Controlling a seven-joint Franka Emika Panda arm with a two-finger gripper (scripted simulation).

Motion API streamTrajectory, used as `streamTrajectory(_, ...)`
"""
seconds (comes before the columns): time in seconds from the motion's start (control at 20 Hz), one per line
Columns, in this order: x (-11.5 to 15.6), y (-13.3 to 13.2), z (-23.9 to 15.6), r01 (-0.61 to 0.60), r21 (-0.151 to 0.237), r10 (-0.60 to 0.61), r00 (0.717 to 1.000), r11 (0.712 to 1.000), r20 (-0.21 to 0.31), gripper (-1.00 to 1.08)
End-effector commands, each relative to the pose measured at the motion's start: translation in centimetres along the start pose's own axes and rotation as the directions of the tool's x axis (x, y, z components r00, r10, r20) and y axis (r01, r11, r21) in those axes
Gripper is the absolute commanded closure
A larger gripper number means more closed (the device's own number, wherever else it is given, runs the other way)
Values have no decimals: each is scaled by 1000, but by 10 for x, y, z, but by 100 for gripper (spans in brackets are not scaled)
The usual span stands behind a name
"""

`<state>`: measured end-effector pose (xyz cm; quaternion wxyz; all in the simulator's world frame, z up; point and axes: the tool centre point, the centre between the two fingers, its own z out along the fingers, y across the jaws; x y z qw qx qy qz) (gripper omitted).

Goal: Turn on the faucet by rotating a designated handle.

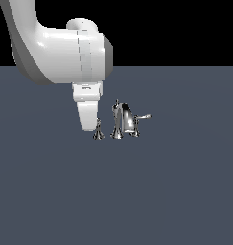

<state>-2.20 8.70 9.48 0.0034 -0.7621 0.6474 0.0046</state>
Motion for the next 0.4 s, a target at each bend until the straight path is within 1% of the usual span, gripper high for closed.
streamTrajectory(0.0,31,-4,0,-31,2,31,999,1000,-7,108)
streamTrajectory(0.3,70,-12,-1,-50,1,50,999,999,-11,108)
streamTrajectory(0.35,70,-12,-1,-50,1,50,999,999,-11,108)
